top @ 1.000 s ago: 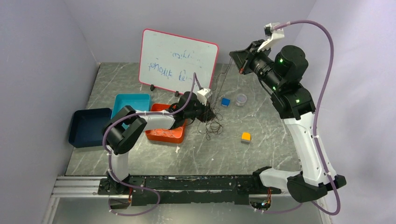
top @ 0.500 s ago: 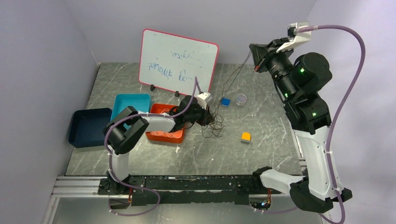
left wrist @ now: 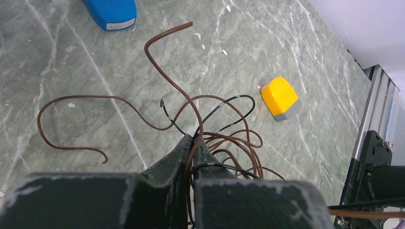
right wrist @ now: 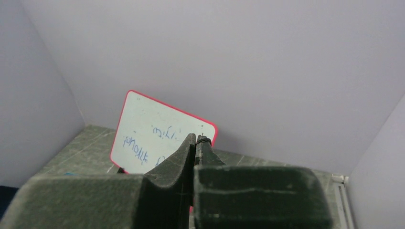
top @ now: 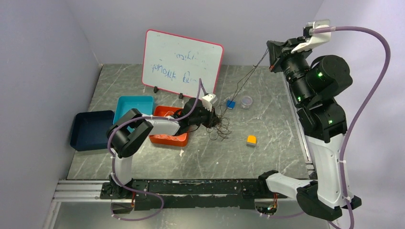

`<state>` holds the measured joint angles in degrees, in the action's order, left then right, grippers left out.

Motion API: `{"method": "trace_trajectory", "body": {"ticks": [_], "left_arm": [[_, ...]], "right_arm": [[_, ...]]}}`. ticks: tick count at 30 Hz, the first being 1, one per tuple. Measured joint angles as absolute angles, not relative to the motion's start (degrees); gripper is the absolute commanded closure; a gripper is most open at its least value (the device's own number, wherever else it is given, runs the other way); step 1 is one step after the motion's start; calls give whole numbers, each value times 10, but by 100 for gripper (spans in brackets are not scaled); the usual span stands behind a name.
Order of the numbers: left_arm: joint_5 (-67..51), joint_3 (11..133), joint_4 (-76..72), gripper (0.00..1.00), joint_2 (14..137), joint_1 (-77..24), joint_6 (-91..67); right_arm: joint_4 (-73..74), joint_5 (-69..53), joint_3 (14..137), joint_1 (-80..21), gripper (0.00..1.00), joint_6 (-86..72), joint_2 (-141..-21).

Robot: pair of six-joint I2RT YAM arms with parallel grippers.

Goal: Untangle the cables

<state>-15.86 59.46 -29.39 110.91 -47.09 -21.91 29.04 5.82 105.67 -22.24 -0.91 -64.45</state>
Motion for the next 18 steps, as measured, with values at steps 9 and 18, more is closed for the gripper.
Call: {"method": "trace_trajectory", "body": {"ticks": [9, 18], "left_arm": [[-151, 595, -303, 80, 1111, -474, -222], [-130, 590, -301, 76, 1113, -475, -228]], "right_arm": [[289, 85, 1062, -222, 100, 12, -631], [263, 114, 1064, -223, 100, 27, -612]]}}
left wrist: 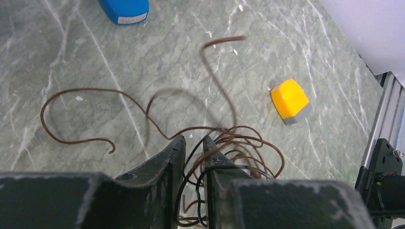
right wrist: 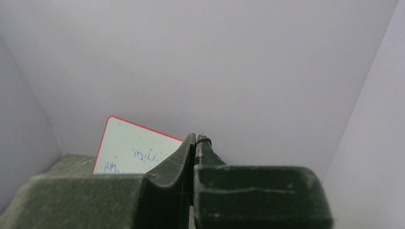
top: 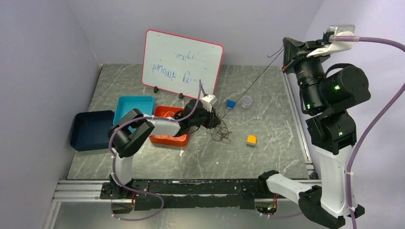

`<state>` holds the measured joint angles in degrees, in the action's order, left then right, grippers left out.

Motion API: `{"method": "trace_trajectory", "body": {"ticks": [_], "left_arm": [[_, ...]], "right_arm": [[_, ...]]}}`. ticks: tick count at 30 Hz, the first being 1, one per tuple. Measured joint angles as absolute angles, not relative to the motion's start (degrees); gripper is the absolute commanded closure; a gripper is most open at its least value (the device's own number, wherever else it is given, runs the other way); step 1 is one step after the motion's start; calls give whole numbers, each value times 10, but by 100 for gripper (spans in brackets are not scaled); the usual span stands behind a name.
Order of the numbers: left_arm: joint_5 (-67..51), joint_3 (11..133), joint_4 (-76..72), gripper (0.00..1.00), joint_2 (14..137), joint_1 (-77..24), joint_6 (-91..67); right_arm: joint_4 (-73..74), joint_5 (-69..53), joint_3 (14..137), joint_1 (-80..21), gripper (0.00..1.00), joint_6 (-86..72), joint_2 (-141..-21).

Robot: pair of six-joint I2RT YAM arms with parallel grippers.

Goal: Untangle the cables

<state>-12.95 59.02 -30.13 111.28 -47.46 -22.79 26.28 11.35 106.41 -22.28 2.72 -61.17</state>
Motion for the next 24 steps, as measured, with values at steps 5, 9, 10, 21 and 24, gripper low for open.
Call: {"method": "trace_trajectory", "body": {"ticks": [5, 9, 10, 21, 24], "left_arm": [[-123, 582, -294, 73, 1122, -475, -228], [-116, 577, -285, 65, 1130, -475, -227], [-113, 575, -279, 64, 1132, -475, -227], [-102, 568, -270, 62, 1140, -475, -241], [-102, 568, -271, 61, 1140, -475, -241]], "right_arm": [[242, 128, 1067, -223, 100, 38, -602], [217, 143, 1070, -223, 100, 49, -593], [206, 147, 1072, -223, 100, 53, -590], [164, 190, 1083, -223, 100, 94, -568], [153, 207, 1083, -223, 100, 109, -567]]}}
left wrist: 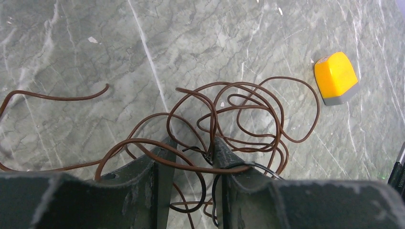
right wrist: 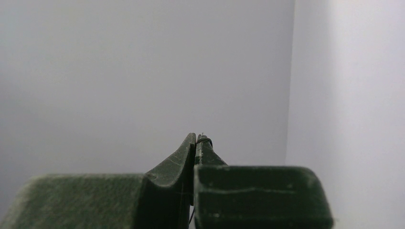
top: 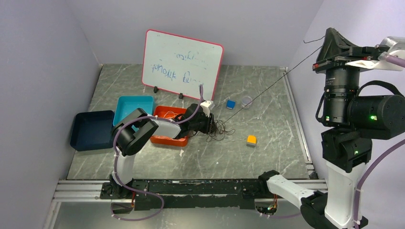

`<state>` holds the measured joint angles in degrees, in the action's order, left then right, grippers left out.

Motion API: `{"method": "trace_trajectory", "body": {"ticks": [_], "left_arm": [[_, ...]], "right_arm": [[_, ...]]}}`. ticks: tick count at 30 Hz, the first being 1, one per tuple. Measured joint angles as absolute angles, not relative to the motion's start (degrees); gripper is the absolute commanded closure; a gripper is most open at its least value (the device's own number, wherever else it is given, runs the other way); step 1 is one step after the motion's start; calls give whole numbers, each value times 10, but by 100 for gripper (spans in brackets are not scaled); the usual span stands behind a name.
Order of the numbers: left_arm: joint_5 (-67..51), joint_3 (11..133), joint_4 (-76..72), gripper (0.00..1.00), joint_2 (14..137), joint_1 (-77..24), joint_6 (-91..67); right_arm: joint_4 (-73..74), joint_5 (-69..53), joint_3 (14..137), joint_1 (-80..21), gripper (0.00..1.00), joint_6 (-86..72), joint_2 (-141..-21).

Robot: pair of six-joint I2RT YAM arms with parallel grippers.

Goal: Untangle the cables

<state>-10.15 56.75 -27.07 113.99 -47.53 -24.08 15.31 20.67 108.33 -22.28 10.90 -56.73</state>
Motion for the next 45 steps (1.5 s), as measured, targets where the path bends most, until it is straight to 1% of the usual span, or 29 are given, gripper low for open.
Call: {"method": "trace_trajectory", "body": {"ticks": [12, 26, 29, 32, 33, 34, 36, 37, 40, 45], "left_arm": [[-99, 568, -275, 58, 1140, -477, -245], [-91, 568, -276, 58, 1140, -479, -249], [-91, 568, -277, 59, 1140, -479, -250], [-91, 568, -280, 65, 1140, -480, -252], [-91, 568, -281, 68, 1140, -481, -253], [-91, 568, -281, 73, 1140, -481, -253], [-91, 568, -283, 87, 1140, -482, -254], [-90, 568, -283, 92, 1140, -482, -254], [-83, 568, -272, 93, 1140, -482, -251], [-66, 569, -241, 93, 1136, -481, -244]], "right_arm": [[110, 269, 1099, -223, 100, 176, -553], [74, 304, 1103, -223, 100, 229, -547], [63, 313, 1104, -225, 100, 245, -548], [51, 321, 1106, -231, 100, 261, -550], [46, 325, 1106, -233, 100, 266, -551], [43, 328, 1106, -236, 100, 271, -551], [38, 333, 1106, -244, 100, 278, -553], [36, 337, 1106, -248, 100, 280, -554], [22, 347, 1106, -265, 100, 283, -555], [0, 384, 1081, -321, 100, 263, -546]]}}
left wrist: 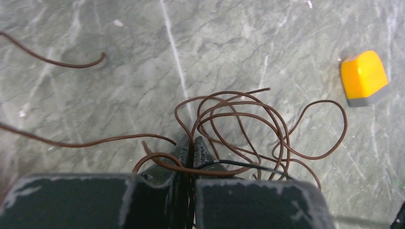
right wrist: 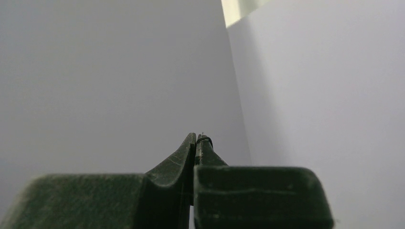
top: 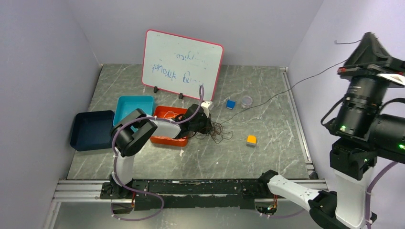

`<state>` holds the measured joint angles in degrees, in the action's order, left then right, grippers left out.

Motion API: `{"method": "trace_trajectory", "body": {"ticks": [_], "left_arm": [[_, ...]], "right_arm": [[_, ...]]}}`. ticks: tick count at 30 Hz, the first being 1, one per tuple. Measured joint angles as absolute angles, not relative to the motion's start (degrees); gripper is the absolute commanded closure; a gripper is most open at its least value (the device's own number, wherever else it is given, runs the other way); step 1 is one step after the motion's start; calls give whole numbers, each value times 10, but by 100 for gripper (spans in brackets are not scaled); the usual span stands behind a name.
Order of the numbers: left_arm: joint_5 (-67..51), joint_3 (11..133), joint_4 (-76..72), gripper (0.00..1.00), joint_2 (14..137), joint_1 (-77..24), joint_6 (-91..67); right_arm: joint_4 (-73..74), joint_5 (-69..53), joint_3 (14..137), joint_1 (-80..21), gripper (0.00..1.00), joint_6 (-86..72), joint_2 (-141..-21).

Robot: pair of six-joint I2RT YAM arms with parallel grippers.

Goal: Untangle the cables

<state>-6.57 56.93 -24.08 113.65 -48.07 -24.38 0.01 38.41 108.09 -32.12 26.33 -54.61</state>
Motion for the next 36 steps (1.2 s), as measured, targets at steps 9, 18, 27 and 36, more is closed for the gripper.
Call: {"method": "trace_trajectory", "body": {"ticks": [9, 18, 27, 36], "left_arm": [[-18, 593, -135, 93, 1111, -477, -210], [2, 616, -84, 93, 1111, -477, -192], [13, 647, -27, 93, 1111, -477, -193], [13, 700, 36, 93, 1115, -477, -183]], "right_arm": [[66, 526, 913, -401, 100, 175, -550], [218, 471, 824, -305, 100, 26, -629], [229, 260, 718, -4, 99, -86, -689], [161, 138, 690, 110, 49, -189, -818]]}}
